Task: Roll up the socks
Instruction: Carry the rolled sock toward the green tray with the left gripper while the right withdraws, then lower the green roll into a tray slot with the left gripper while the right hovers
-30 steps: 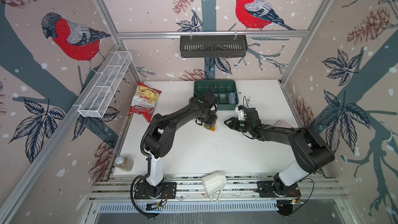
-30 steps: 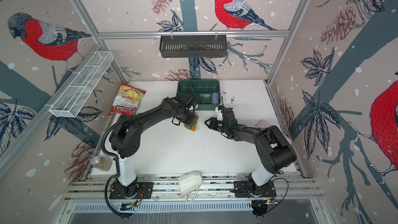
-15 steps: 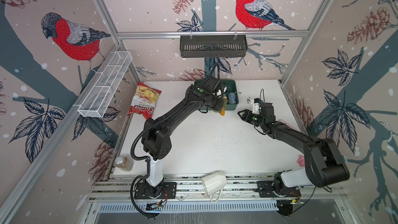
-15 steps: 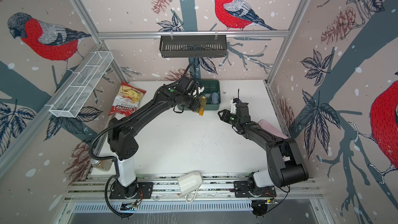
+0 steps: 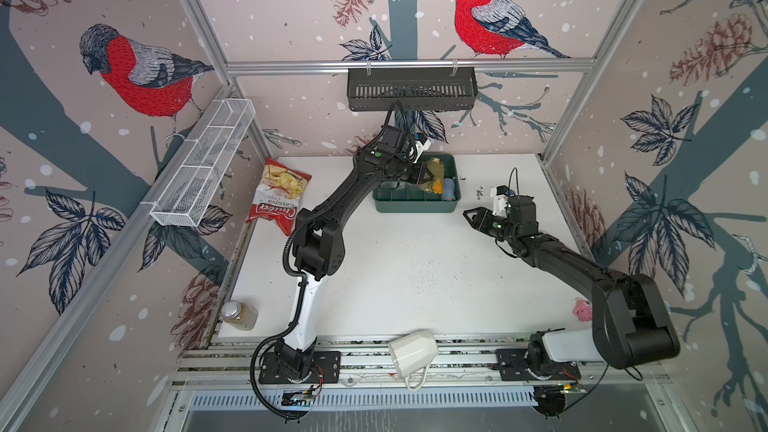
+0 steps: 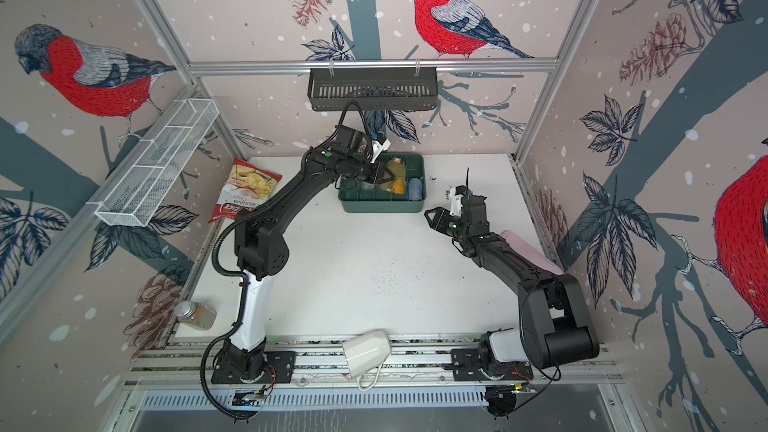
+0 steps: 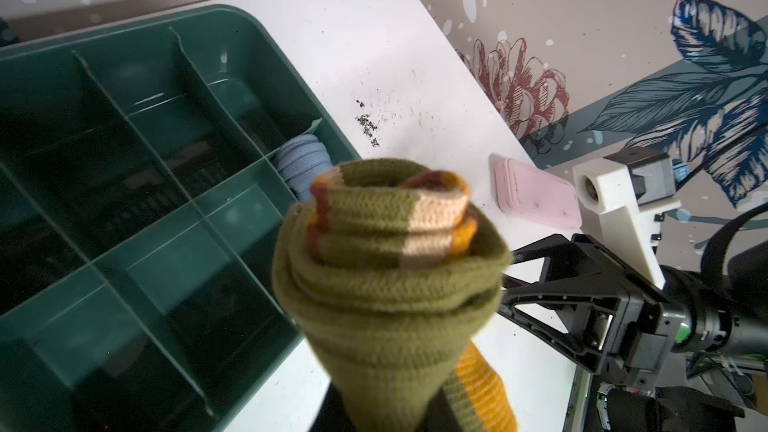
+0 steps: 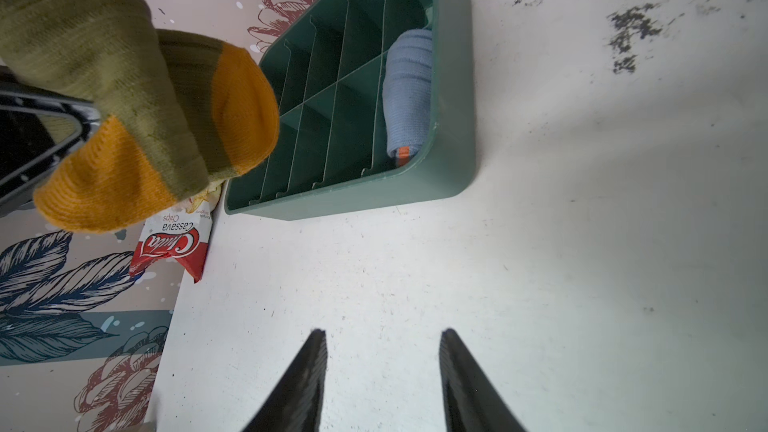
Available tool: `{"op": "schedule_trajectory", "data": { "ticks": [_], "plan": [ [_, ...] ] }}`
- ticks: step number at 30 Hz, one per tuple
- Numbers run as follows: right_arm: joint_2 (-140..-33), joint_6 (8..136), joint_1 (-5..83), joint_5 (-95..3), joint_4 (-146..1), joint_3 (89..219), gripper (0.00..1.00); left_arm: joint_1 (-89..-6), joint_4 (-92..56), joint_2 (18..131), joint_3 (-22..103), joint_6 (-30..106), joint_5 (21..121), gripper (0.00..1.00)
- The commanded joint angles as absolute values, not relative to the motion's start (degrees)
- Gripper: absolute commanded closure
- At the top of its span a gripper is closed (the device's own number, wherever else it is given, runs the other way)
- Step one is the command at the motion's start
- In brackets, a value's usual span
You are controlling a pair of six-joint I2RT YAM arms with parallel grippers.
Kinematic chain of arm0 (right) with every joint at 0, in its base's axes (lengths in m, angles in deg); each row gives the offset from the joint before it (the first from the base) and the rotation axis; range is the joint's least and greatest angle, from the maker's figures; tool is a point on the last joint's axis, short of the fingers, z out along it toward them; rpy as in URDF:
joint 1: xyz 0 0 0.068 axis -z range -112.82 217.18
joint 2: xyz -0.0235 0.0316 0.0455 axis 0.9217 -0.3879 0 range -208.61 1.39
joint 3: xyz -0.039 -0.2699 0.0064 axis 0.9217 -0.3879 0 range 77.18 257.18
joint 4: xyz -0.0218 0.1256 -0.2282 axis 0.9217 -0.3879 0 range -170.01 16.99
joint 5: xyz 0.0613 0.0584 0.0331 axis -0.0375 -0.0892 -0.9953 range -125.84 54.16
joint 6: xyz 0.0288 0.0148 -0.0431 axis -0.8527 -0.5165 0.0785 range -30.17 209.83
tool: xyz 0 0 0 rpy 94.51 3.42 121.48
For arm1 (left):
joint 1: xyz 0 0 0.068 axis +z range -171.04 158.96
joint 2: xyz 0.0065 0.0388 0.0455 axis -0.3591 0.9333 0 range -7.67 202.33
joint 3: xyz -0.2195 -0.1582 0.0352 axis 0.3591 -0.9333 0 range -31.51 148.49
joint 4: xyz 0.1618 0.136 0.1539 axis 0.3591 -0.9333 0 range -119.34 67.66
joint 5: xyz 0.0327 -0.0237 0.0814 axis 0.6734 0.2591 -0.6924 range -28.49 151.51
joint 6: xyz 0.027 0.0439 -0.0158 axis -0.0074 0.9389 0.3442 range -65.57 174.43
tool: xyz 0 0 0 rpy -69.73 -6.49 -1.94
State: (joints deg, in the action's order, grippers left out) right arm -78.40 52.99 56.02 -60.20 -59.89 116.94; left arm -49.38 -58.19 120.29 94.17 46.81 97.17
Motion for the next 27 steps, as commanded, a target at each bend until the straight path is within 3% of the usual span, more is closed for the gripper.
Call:
{"op": "schedule_trajectory", "data": {
  "ticks": [1, 6, 15, 27],
  "plan": [
    [-77.88, 54.06, 56.58, -61.07, -60.14, 117.41, 0.54, -48.27, -52.57, 122.07, 96.0, 44.12, 105.62, 1.0],
    [-78.06, 54.06, 57.0, -61.22, -60.14, 117.3, 0.54, -46.75, -46.65, 125.85, 96.67, 40.15, 112.49, 1.0],
    [-78.41, 54.5, 58.3, -62.06, -60.42, 117.33, 0.54, -46.18, -44.79, 133.89, 102.76, 35.83, 116.09, 1.0],
    [-79.54, 54.68, 59.88, -63.45, -59.3, 116.33, 0.54, -46.01, -54.34, 138.97, 106.62, 39.35, 108.78, 1.0]
  ]
}}
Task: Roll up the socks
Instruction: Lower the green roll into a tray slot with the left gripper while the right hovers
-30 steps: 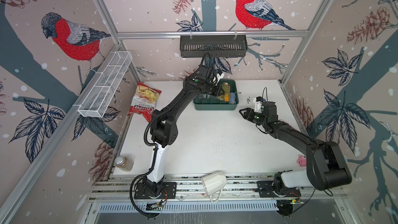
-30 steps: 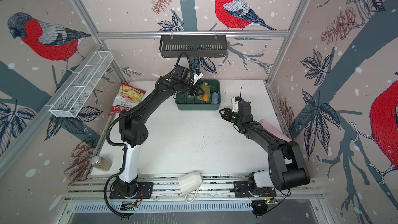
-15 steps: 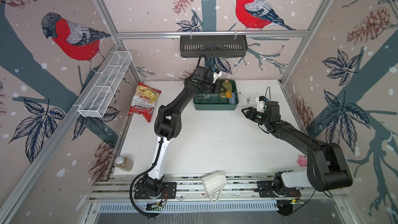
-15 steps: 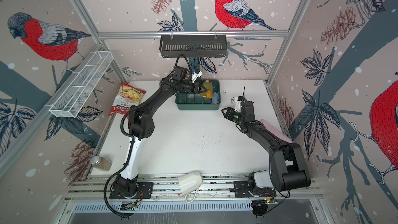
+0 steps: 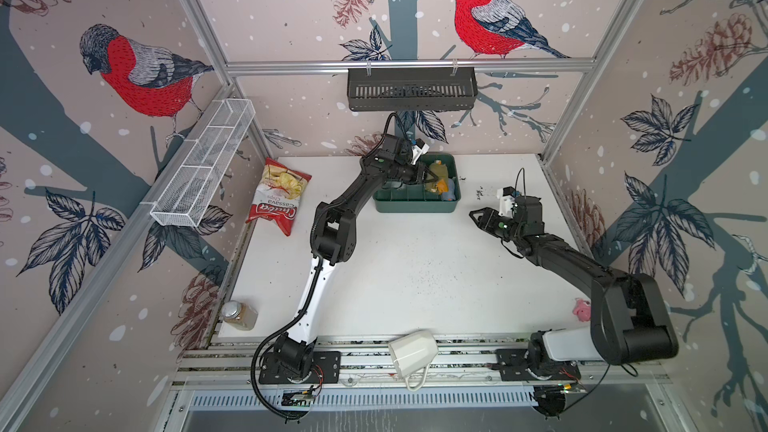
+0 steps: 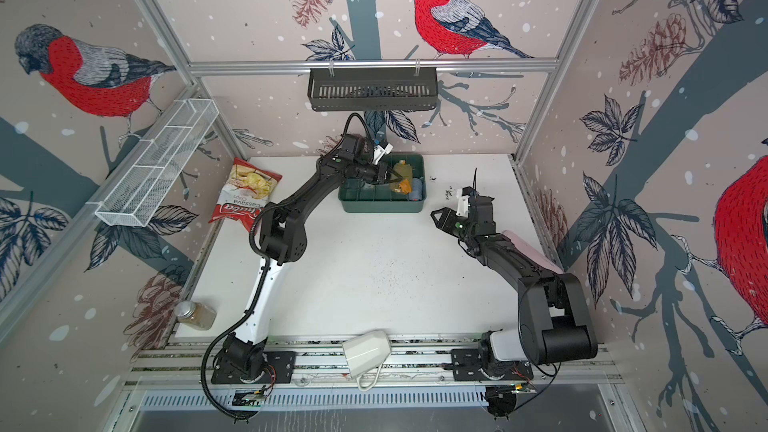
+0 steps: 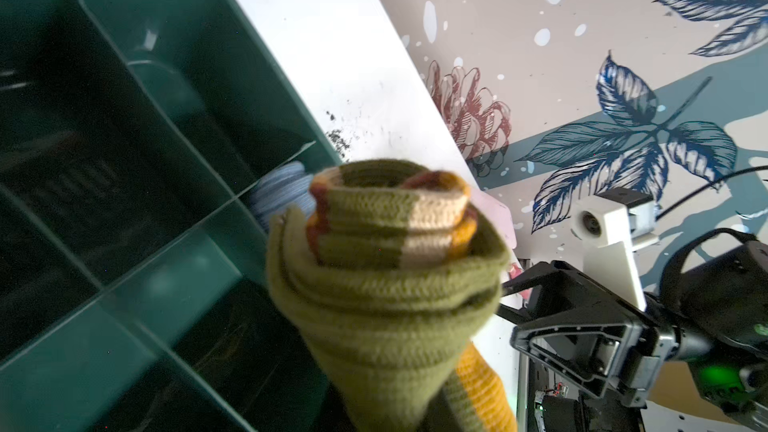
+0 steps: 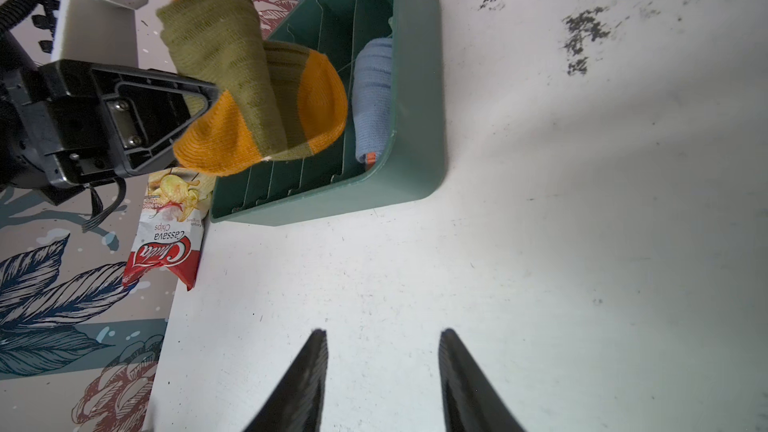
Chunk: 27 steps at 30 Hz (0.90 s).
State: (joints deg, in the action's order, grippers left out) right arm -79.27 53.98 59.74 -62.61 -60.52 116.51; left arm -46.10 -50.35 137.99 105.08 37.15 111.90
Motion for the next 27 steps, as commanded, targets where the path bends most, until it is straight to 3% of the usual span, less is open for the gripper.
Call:
{"op": "schedule_trajectory", "data": {
  "ticks": [1, 9, 17, 27],
  "plan": [
    [-79.62, 54.75, 59.97, -63.51, -59.26, 116.24, 0.54, -46.01, -56.16, 139.46, 107.39, 40.09, 107.38, 1.0],
    [-80.37, 54.5, 60.67, -64.15, -58.44, 115.68, 0.55, -46.22, -62.85, 140.34, 108.72, 42.72, 96.38, 1.0],
    [-81.39, 53.45, 60.79, -62.58, -56.59, 116.82, 0.55, -48.18, -64.57, 142.32, 111.14, 43.15, 92.67, 1.0],
    [-97.0, 56.9, 59.39, -56.07, -61.32, 137.14, 0.53, -50.3, -68.19, 142.44, 111.77, 44.48, 83.93, 1.0]
  ]
}}
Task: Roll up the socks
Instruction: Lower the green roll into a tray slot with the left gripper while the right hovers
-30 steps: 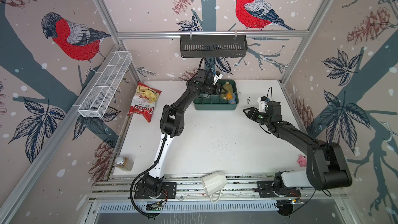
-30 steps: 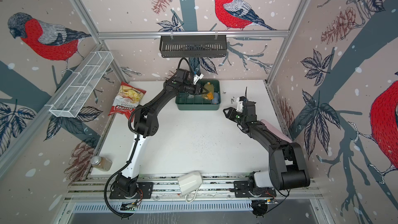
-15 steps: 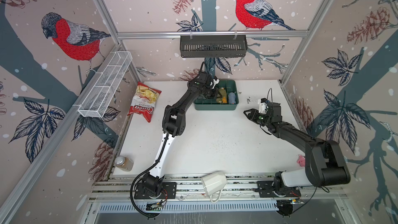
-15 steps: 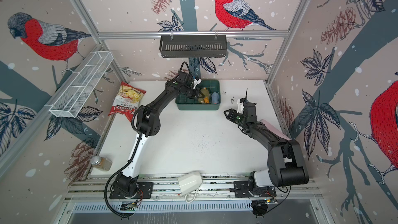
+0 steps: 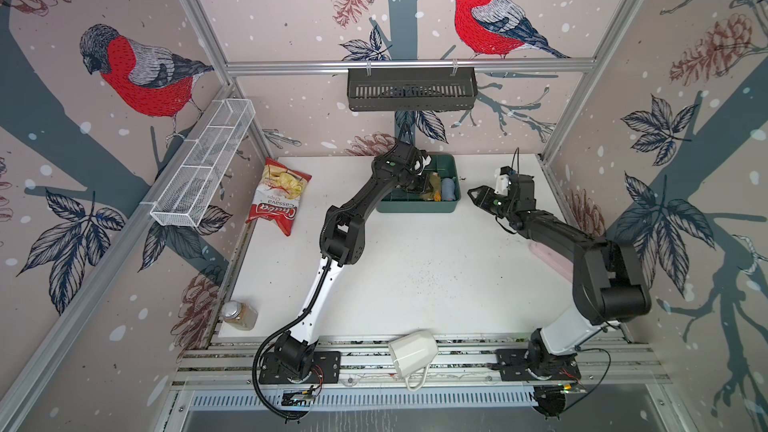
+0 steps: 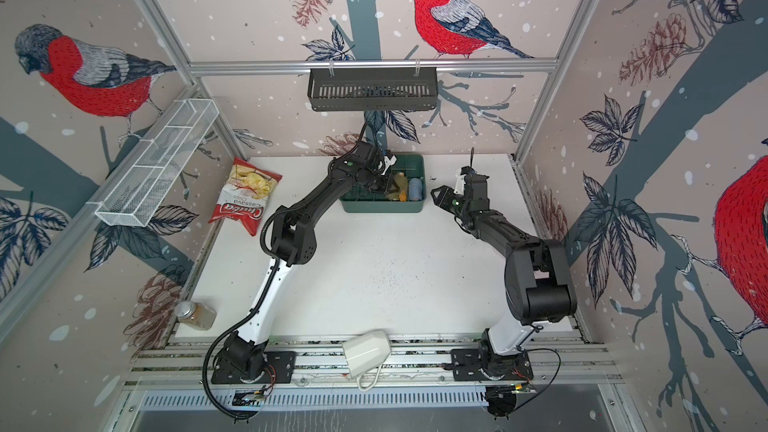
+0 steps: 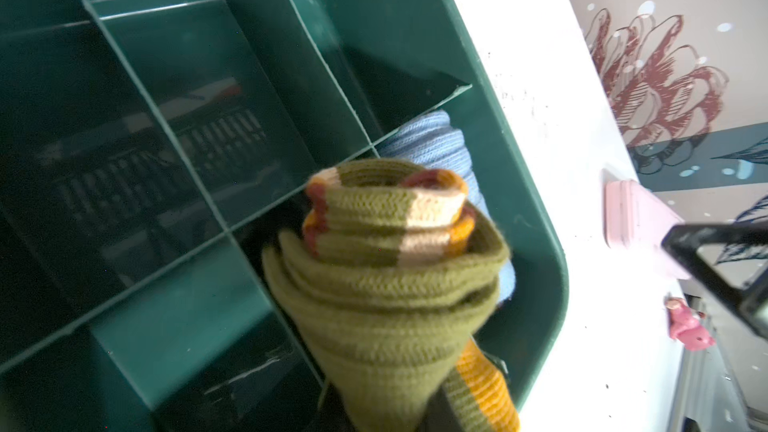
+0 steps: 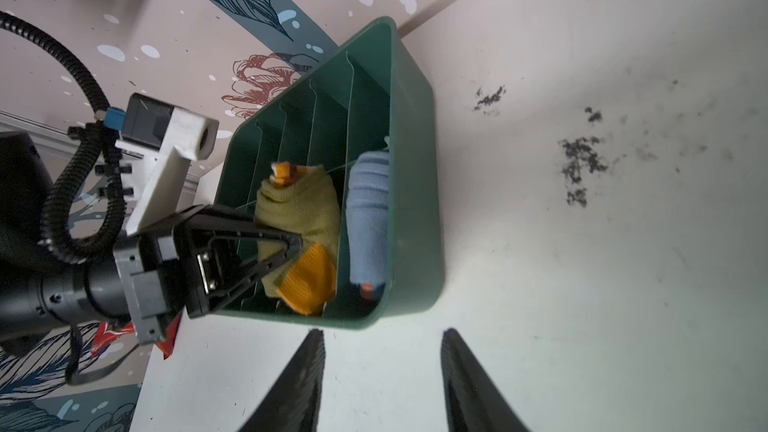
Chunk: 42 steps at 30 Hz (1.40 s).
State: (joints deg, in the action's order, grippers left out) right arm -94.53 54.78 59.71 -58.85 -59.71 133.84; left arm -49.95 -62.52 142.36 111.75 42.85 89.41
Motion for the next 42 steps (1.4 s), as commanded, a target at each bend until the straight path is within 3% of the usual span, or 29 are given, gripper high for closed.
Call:
{"op": "schedule_trajectory", "data": {
  "ticks": [1, 7, 13, 28, 42],
  "plan": [
    [-98.1, 57.34, 59.14, -56.1, -61.9, 138.58, 0.53, -50.52, -68.37, 142.44, 111.75, 44.51, 83.16, 1.0],
    [-103.01, 60.0, 57.34, -53.84, -65.62, 145.67, 0.53, -51.01, -69.45, 142.44, 111.9, 44.49, 79.85, 1.0],
    [-108.51, 62.07, 55.8, -50.34, -70.24, 153.12, 0.61, -51.23, -70.3, 142.53, 112.04, 44.71, 78.1, 1.0],
    [-116.31, 65.98, 52.04, -38.15, -77.23, 163.05, 0.67, -52.24, -72.79, 141.52, 112.01, 46.07, 74.52, 1.0],
    [-117.8, 65.83, 50.7, -38.83, -77.95, 161.78, 0.97, -53.28, -77.46, 140.41, 111.38, 48.0, 72.57, 1.0]
  ]
}}
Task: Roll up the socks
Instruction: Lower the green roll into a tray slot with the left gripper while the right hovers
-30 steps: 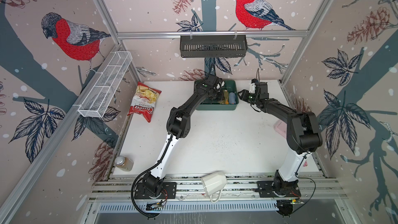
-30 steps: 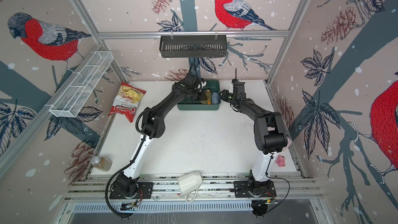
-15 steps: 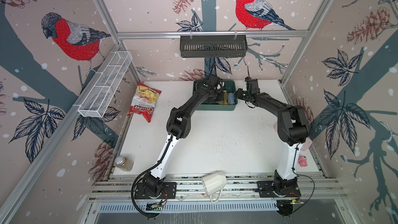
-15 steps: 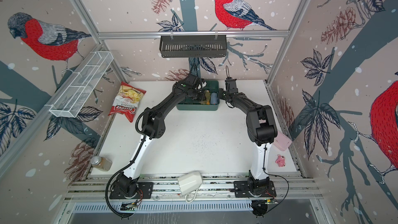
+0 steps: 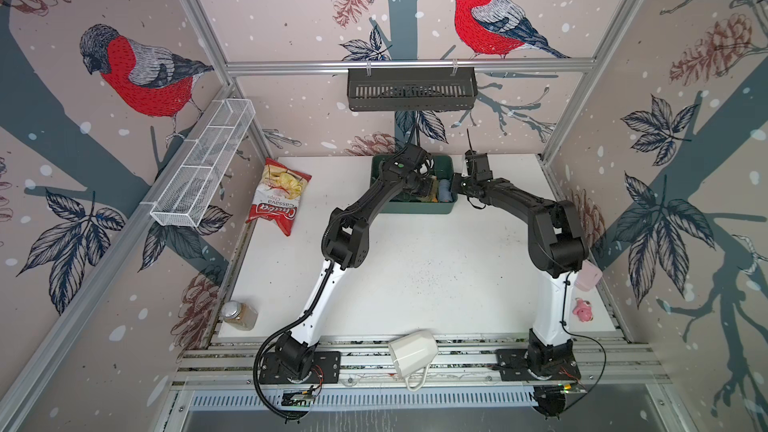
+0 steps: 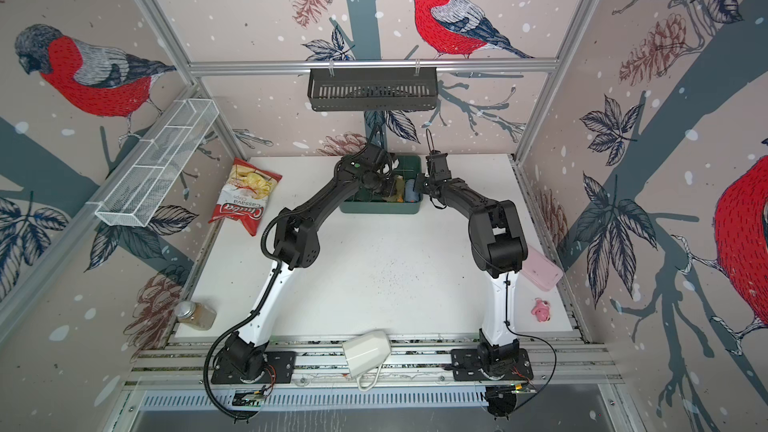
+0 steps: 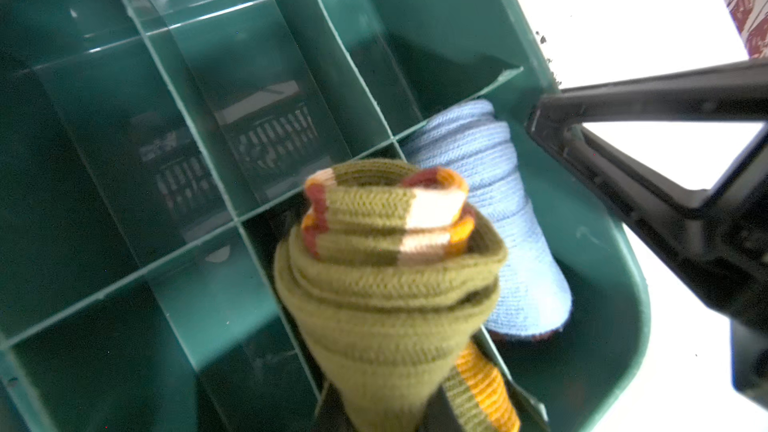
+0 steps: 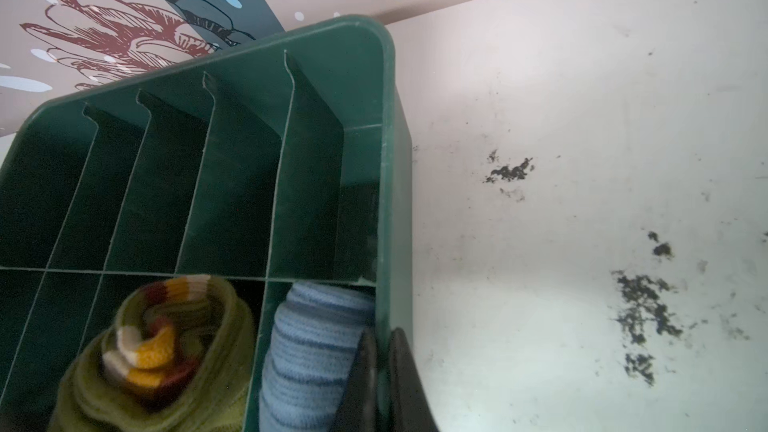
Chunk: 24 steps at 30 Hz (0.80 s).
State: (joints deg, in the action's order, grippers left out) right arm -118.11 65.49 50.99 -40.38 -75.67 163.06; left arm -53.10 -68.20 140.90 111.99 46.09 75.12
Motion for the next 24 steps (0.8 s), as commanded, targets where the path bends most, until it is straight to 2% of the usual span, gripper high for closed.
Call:
{"op": "schedule_trajectory", "data": {
  "ticks": [1, 11, 24],
  "plan": [
    [-117.41, 65.75, 50.48, -38.91, -77.6, 160.88, 0.97, -53.37, -77.74, 140.05, 110.96, 48.14, 72.37, 1.0],
    [-112.28, 64.72, 47.6, -38.55, -75.92, 153.14, 0.99, -54.18, -81.35, 135.02, 105.31, 49.21, 69.22, 1.0],
    [-98.9, 60.23, 43.72, -38.22, -70.81, 137.0, 0.99, -55.86, -85.91, 129.66, 100.44, 48.27, 67.76, 1.0]
  ]
}}
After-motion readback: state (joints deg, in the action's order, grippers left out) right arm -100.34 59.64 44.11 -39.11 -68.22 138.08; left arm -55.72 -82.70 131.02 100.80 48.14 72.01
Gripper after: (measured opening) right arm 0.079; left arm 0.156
